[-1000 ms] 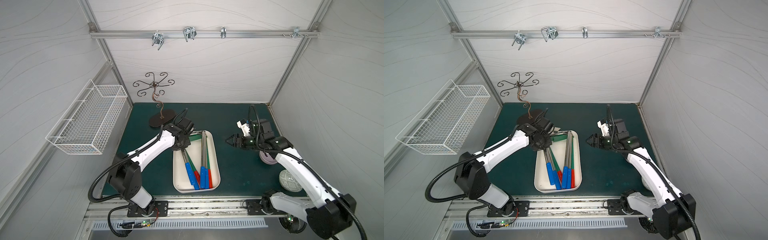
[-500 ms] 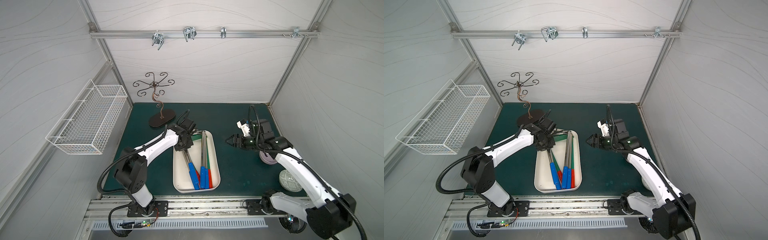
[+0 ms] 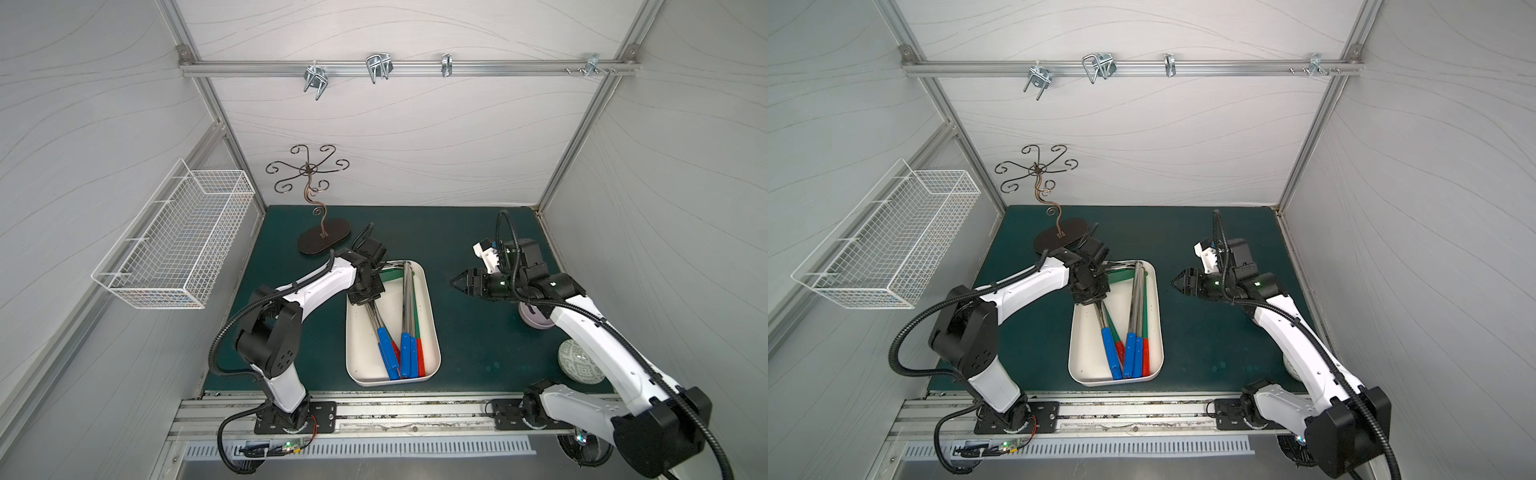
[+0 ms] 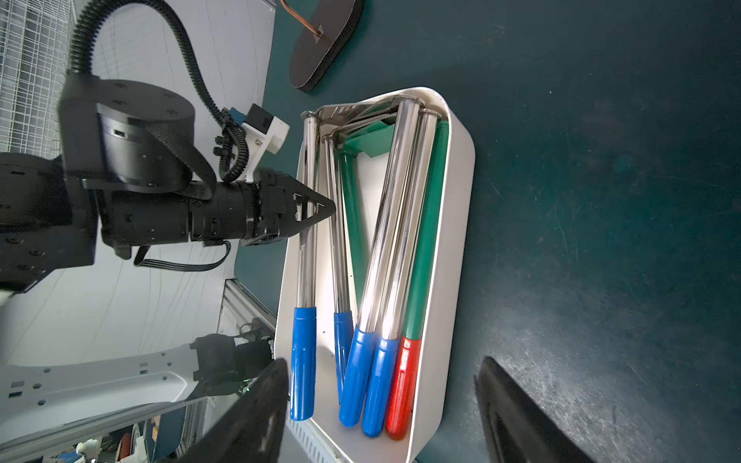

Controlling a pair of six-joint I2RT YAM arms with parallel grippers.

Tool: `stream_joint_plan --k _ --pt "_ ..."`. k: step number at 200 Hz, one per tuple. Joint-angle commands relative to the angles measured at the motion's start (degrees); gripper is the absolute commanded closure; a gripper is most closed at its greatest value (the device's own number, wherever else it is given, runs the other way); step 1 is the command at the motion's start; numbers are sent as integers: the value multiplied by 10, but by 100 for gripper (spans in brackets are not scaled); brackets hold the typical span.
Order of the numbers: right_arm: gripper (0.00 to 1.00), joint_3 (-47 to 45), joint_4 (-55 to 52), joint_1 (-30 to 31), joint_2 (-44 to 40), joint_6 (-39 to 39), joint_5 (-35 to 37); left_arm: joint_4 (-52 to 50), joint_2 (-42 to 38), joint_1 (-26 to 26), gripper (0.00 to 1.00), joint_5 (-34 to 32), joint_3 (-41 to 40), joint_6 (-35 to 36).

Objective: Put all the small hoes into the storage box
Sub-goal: Place the hoe in the storage box.

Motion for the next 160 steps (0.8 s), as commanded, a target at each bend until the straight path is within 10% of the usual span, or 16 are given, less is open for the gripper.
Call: stream_joint_plan --k 1,34,98,160 --pt "25 -1 -5 -4 5 -5 -12 -14 23 8 100 7 18 -2" --pt "25 -1 -7 -4 4 -6 -12 -6 36 11 100 13 10 -2" --pt "25 -6 -6 -4 1 -5 -13 -24 12 11 55 -11 10 9" --pt "25 -7 -5 -4 0 -3 -15 -63 -21 13 50 -45 61 30"
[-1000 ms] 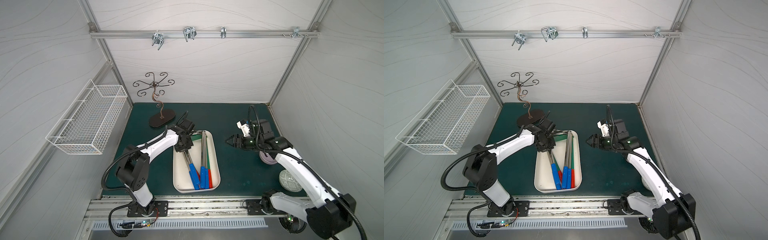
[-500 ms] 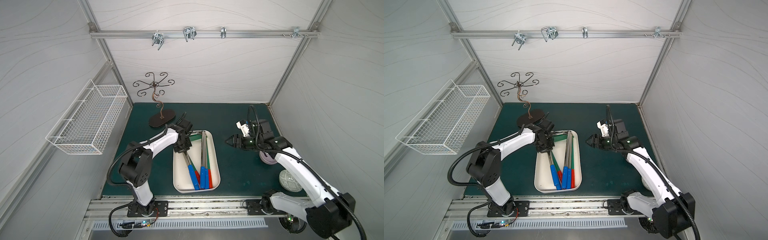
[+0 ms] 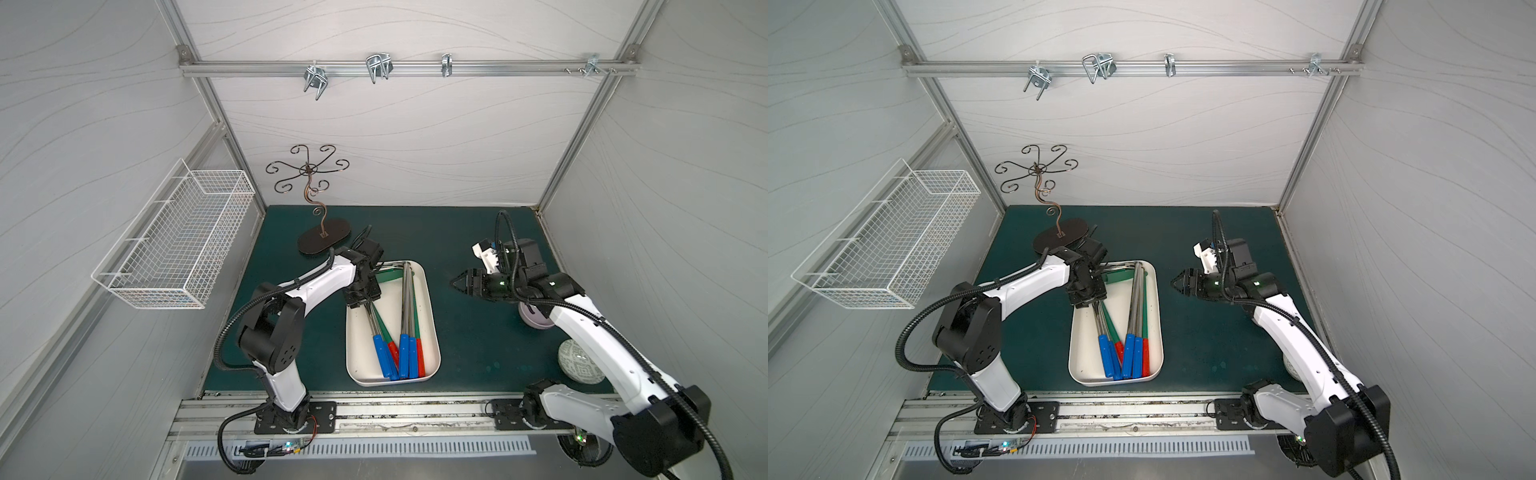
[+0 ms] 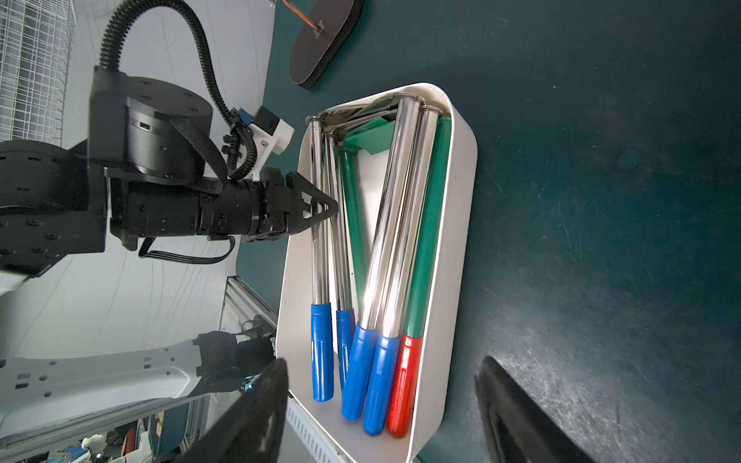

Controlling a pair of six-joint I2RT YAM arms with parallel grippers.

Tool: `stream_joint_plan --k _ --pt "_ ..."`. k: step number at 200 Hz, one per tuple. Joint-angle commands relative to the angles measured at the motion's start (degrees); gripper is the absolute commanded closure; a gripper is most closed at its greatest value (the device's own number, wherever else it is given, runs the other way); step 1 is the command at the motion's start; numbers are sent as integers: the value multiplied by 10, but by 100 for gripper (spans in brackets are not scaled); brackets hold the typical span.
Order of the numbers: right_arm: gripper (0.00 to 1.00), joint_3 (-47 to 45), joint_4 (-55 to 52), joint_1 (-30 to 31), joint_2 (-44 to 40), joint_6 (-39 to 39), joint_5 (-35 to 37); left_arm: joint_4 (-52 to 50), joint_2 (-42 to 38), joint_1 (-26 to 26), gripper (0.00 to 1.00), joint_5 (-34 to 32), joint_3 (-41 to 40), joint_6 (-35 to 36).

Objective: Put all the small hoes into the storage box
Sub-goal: Place the hoe in the storage box.

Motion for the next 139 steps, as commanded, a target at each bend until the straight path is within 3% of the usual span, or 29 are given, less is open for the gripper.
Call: stream_joint_plan --k 1,89,124,139 --pt "25 -6 -5 -4 -2 -3 -10 -24 -25 5 49 -30 50 11" --pt "25 -3 -15 -4 -11 -5 -9 -38 48 39 51 -22 119 33" --pt "25 -7 -15 -4 -11 -5 -9 -26 71 41 57 -4 120 31" --pt "25 -8 -14 -4 -11 -4 -9 -19 77 41 64 9 119 30"
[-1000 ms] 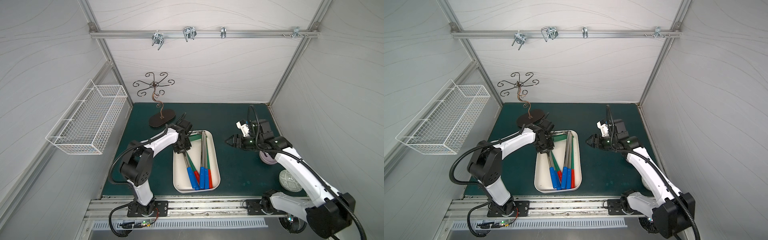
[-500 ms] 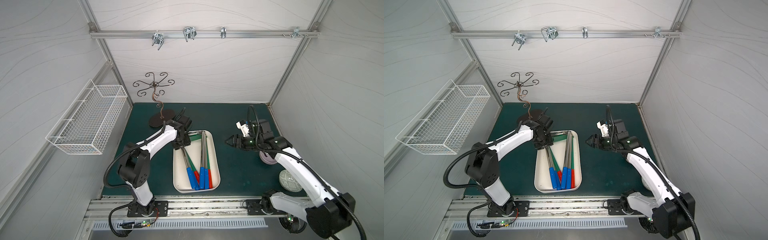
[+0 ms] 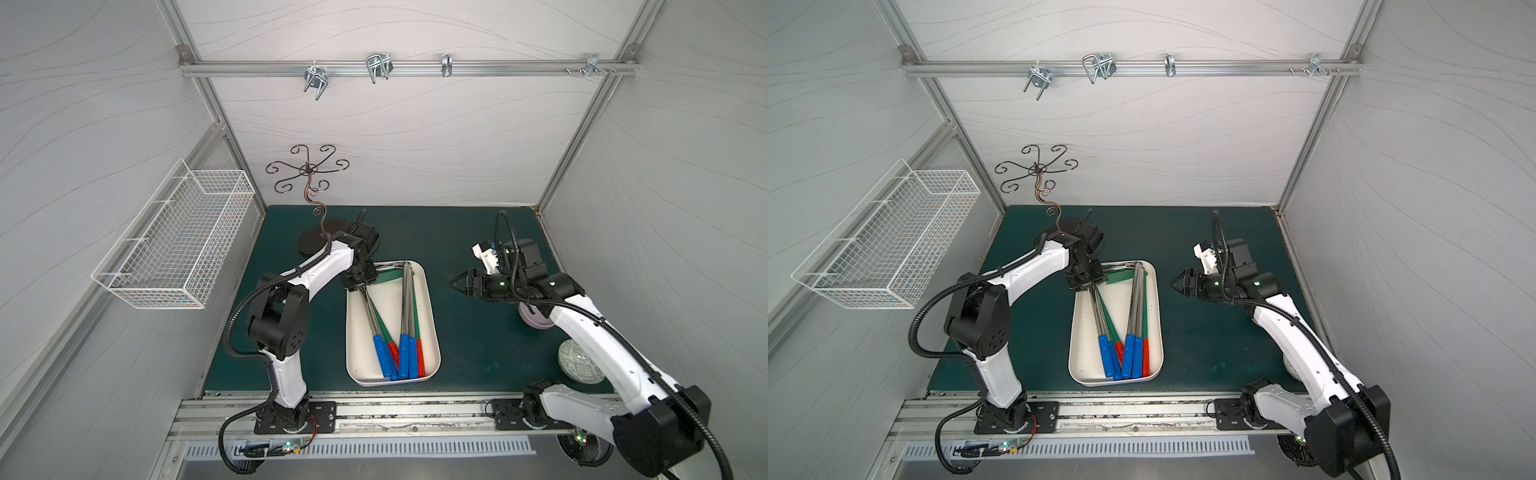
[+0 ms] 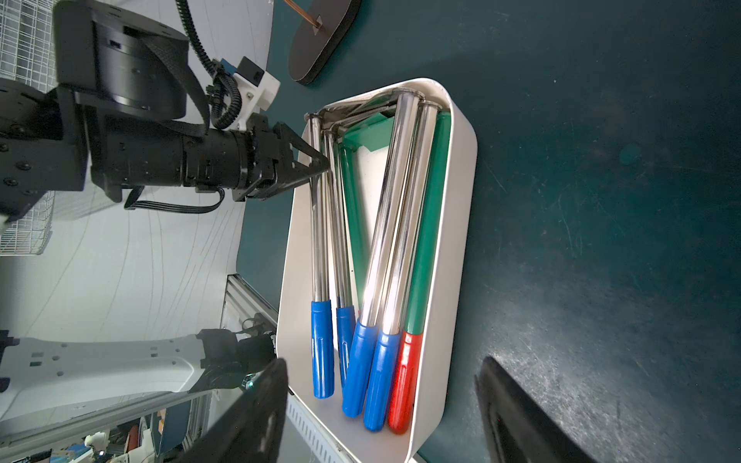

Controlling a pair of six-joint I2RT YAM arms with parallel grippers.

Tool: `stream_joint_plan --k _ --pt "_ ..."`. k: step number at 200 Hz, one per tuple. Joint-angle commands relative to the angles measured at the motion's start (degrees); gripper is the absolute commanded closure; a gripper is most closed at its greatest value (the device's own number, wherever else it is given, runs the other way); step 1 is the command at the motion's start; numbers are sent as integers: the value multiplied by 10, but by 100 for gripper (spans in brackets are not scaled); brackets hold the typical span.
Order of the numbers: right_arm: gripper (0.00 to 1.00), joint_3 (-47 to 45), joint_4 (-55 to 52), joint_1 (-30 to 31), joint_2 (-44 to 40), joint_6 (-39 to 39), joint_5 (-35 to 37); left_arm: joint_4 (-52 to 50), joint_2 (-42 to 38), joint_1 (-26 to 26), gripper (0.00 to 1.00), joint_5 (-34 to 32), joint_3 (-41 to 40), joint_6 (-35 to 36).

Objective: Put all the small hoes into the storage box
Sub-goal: Place the hoe in the storage box.

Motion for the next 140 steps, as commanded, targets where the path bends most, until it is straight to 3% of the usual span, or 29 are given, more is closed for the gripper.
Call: stream_joint_plan --k 1,35,60,103,120,140 --pt "25 -7 -8 -4 -11 -4 -8 3 12 1 65 15 22 0" --pt "25 -7 -12 -4 -13 -6 -6 25 -4 1 85 42 4 -15" --pt "25 -8 -11 -4 -13 -5 -7 44 -15 1 92 67 -5 -30" --pt "25 -8 -9 -4 -11 -3 -9 50 8 0 92 77 -13 -37" --pt "25 -8 -11 -4 -12 -5 -7 49 10 0 86 71 -26 -37" --pt "25 -10 -12 -4 -11 -6 -6 45 -3 0 72 58 -41 -33"
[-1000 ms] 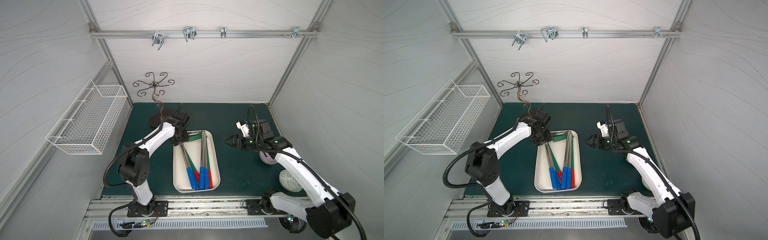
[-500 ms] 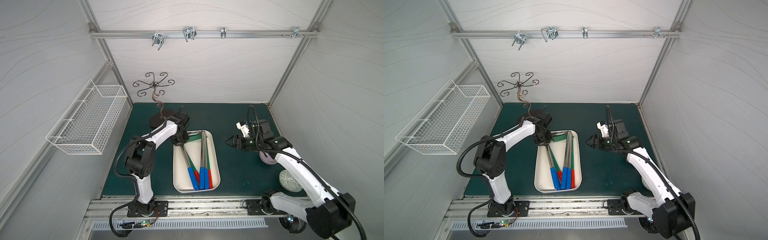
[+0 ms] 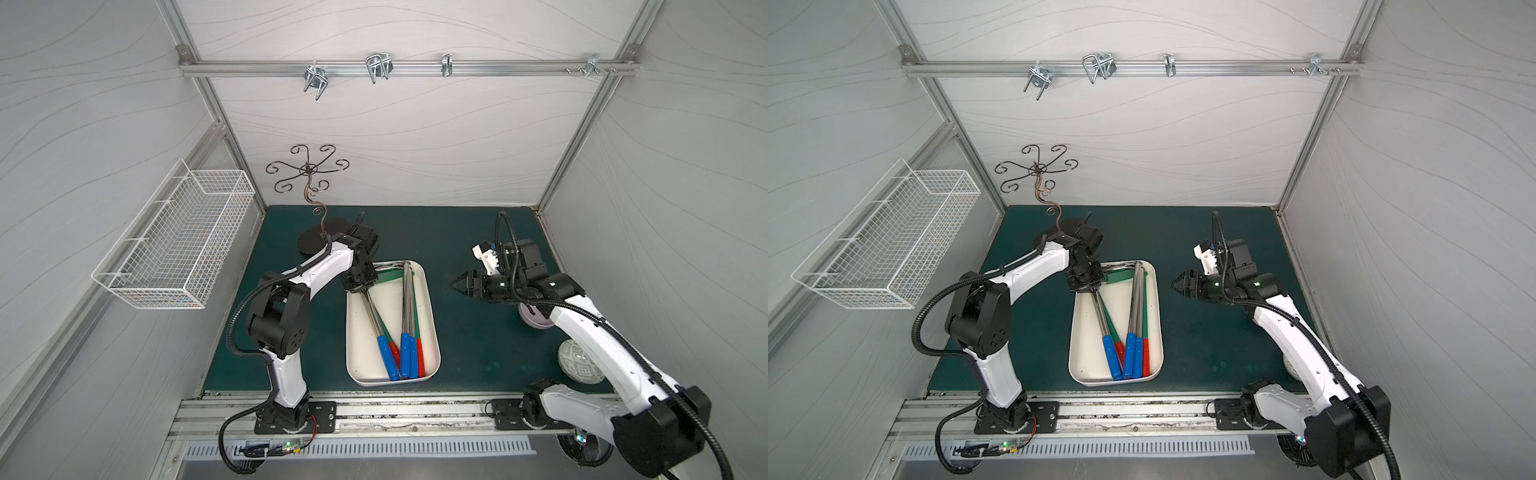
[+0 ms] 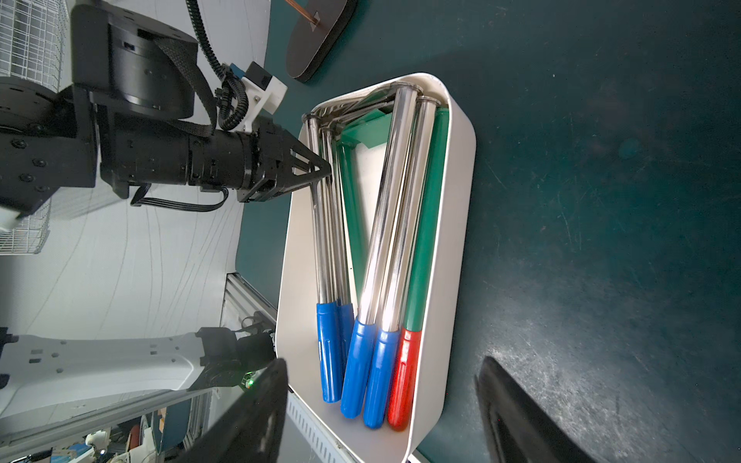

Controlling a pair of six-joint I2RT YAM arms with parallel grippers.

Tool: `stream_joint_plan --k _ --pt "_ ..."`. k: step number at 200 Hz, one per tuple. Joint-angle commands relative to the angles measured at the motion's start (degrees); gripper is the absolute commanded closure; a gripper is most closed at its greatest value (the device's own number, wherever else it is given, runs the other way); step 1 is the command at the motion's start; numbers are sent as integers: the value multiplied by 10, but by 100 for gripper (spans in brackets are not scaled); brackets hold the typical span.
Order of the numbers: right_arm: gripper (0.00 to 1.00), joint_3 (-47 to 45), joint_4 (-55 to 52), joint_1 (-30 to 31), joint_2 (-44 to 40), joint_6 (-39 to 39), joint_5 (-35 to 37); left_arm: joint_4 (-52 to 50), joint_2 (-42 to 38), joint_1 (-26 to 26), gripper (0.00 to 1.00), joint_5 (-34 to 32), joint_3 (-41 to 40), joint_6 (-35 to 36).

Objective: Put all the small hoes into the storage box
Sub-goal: Place the hoe in the storage box, then reset both arms

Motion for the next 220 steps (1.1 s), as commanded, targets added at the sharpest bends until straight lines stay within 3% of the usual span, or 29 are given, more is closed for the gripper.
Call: stream_joint_plan --k 1,90,126,152,198,200,204,220 --pt "25 -7 -8 -3 -9 -6 -6 32 -2 -4 72 20 -23 -29" --pt "25 7 -9 -3 -5 -3 -2 28 -163 -3 41 -19 -16 30" --pt "24 34 -34 -3 7 -19 32 37 -256 2 35 -84 -38 69" --pt "24 73 -73 -4 20 -49 115 90 -334 36 34 -120 -112 92" --pt "22 164 -117 -7 6 -61 336 189 -446 162 30 -131 -241 154" --pt "19 164 -112 -7 1 -60 340 192 -450 168 30 -132 -246 154" --pt "3 159 -100 -7 -7 -57 350 196 -455 181 29 -132 -253 153" --pt "1 83 -5 -7 -48 -47 430 211 -466 228 29 -121 -277 149"
